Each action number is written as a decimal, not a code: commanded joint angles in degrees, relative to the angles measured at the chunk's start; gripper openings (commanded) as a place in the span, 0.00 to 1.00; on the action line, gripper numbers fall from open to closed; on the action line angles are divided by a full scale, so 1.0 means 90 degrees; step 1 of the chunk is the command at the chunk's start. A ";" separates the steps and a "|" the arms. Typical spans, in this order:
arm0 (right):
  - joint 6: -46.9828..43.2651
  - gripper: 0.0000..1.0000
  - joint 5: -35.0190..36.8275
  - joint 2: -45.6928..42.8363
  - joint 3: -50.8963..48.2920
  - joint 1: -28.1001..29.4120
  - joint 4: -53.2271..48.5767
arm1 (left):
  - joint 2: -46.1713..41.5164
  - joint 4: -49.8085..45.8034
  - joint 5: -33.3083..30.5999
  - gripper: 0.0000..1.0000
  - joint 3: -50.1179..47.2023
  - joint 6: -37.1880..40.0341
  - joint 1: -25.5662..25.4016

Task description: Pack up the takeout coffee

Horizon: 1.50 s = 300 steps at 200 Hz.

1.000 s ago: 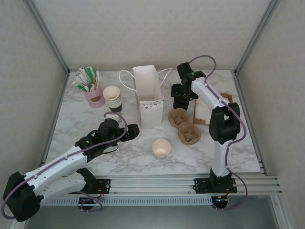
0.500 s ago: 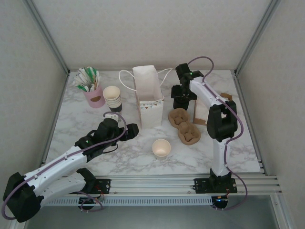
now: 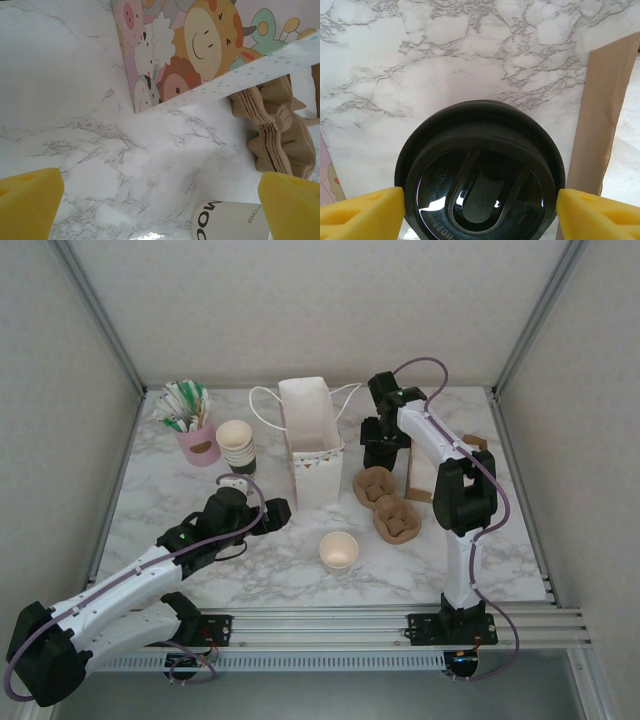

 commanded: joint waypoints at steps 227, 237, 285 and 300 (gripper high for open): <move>-0.0032 0.71 -0.0072 -0.0174 0.0157 -0.0016 -0.0194 | -0.0161 0.0082 0.0025 1.00 -0.0175 0.0122 0.0111; -0.0026 0.71 -0.0073 -0.0193 0.0151 -0.0010 -0.0201 | -0.0172 0.0079 0.0025 1.00 -0.0175 0.0122 0.0111; 0.0003 0.71 -0.0091 -0.0307 0.0108 -0.0015 -0.0171 | -0.0232 0.0077 0.0006 1.00 -0.0193 0.0112 0.0112; 0.0001 0.71 -0.0089 -0.0316 0.0108 -0.0012 -0.0180 | -0.0245 0.0071 -0.0004 1.00 -0.0194 0.0108 0.0112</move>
